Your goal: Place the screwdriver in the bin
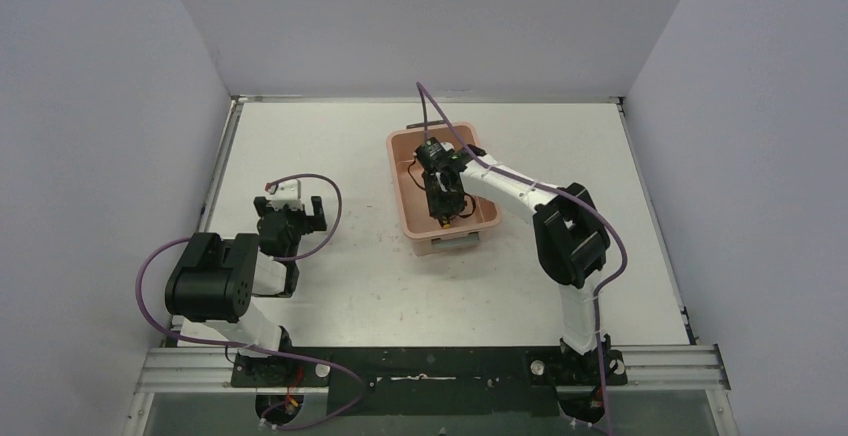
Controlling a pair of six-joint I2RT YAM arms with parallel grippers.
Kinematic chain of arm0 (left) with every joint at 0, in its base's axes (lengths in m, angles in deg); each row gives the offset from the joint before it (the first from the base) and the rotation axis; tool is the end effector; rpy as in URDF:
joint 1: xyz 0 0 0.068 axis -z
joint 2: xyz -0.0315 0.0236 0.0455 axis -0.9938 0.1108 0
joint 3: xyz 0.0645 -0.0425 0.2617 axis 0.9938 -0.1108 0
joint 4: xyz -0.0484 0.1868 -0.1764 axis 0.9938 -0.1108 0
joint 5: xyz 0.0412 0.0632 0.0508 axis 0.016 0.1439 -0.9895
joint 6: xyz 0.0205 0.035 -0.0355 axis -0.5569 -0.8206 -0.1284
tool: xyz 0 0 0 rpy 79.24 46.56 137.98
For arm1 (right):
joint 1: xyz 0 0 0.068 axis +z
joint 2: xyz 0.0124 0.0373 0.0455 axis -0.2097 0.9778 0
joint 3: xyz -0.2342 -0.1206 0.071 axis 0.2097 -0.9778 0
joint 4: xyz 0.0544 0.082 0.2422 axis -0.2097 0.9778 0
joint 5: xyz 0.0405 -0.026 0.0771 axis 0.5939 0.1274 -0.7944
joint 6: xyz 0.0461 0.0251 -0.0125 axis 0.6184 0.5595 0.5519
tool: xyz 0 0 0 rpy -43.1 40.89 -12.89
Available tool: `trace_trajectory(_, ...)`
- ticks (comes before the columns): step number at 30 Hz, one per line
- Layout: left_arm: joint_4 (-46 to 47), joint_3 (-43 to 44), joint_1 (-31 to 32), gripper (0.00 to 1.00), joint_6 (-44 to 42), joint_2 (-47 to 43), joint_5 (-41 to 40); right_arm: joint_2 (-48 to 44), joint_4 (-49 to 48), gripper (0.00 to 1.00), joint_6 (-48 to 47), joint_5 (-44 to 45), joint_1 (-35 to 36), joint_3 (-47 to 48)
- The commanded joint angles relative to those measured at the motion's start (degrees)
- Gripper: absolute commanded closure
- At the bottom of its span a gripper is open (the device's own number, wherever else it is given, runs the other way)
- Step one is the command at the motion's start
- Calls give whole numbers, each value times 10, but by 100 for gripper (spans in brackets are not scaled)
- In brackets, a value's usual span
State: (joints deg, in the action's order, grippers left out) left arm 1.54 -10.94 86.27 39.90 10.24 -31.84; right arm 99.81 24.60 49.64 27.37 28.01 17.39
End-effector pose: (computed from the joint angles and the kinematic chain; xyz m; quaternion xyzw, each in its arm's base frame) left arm 0.2436 -0.0086 0.1262 -0.0116 0.7731 0.0097 0.6341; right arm 0.3229 0.2698 0.2114 -0.0906 0.9798 0.0812 0.1588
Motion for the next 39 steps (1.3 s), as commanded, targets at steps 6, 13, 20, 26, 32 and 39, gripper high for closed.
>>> trace_trajectory(6,22,9,-1,3,1,-2,-3,29,-95,95,24,30,-2,-53)
trace_trajectory(13,22,9,-1,3,1,-2,-3,19,-83,52,27,40,-2,-38)
trace_trajectory(20,22,9,-1,3,1,-2,-3,-24,-23,29,9,78,-2,46)
trace_trajectory(26,21,9,-1,3,1,-3,-3,-79,7,0,-12,110,-4,123)
trace_trajectory(32,22,9,-1,3,0,-3,-2,-149,-7,0,-28,110,-32,134)
trace_trajectory(39,22,9,-1,3,1,-2,-2,-295,-103,0,-15,114,-156,-79)
